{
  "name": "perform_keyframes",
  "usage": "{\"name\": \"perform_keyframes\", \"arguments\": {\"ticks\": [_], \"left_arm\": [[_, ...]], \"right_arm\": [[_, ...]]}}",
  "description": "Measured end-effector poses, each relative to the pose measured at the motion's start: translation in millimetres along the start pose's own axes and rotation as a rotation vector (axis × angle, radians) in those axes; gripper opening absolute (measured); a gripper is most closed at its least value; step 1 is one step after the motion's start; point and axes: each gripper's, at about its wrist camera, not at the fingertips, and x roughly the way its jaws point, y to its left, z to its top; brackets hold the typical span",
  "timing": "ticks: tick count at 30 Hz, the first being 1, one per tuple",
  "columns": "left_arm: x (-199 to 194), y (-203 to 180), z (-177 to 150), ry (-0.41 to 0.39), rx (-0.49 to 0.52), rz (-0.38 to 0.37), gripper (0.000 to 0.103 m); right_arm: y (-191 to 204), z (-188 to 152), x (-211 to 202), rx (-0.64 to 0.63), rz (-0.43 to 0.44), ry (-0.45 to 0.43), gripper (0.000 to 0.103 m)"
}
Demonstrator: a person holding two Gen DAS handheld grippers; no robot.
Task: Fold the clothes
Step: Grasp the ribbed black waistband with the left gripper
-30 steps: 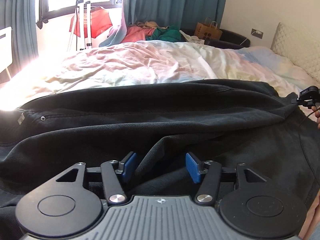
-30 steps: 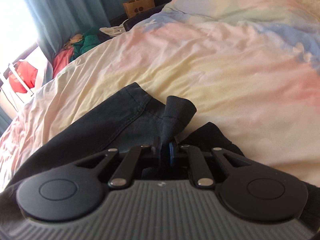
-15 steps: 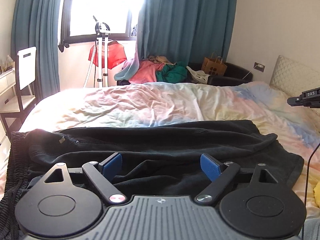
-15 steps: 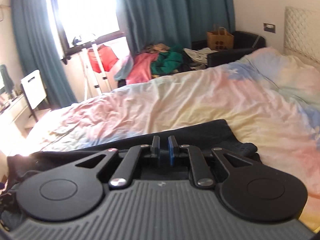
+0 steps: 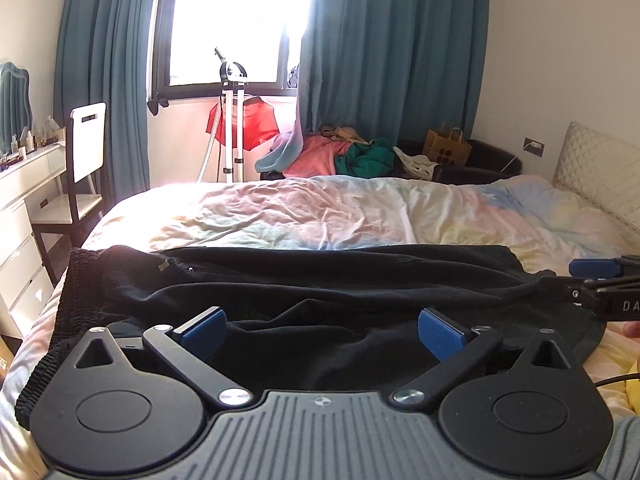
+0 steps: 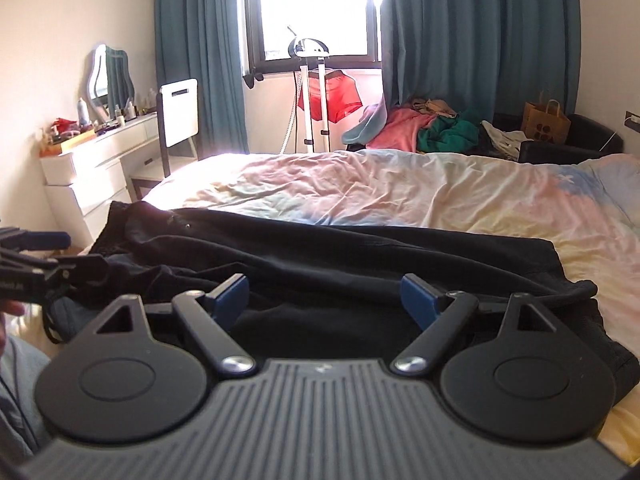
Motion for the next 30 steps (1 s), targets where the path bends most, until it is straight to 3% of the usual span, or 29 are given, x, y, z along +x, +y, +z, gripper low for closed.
{"name": "perform_keyframes", "arguments": {"ticks": [4,9,13,18,20,23,27,30], "left_arm": [[7.6,54.7,-12.1,0.052,-0.139,0.045,0.103],[7.9,166.3,-41.8,0.181,-0.437,0.182,0.102],[-2.8,232.6,-68.5,0.266,-0.559,0.339,0.099],[16.8,285.3,-101.4,0.414,-0.985,0.178,0.099],[28.7,292.6,-110.6,0.452,-1.085,0.160,0.097],[41.8,297.3,-113.7,0.481,-1.119,0.144,0.093],[43.9,297.9,-107.3,0.461,-1.096,0.150,0.090],[43.7,302.2,-105.9,0.453,-1.089,0.137,0.083]], "right_arm": [[-15.1,-14.0,13.9,0.116,-0.014,0.009,0.085],[-52.1,-33.7,33.8,0.344,-0.077,-0.050,0.085],[-76.6,-56.9,50.0,0.526,-0.112,-0.058,0.085],[-100.1,-69.5,53.3,0.675,-0.109,-0.064,0.085],[-108.6,-75.1,52.7,0.737,-0.094,-0.072,0.085],[-118.2,-81.7,50.6,0.806,-0.090,-0.081,0.085],[-129.3,-88.8,39.9,0.887,-0.109,-0.132,0.085],[-141.0,-95.8,27.0,0.954,-0.178,-0.192,0.085]]}}
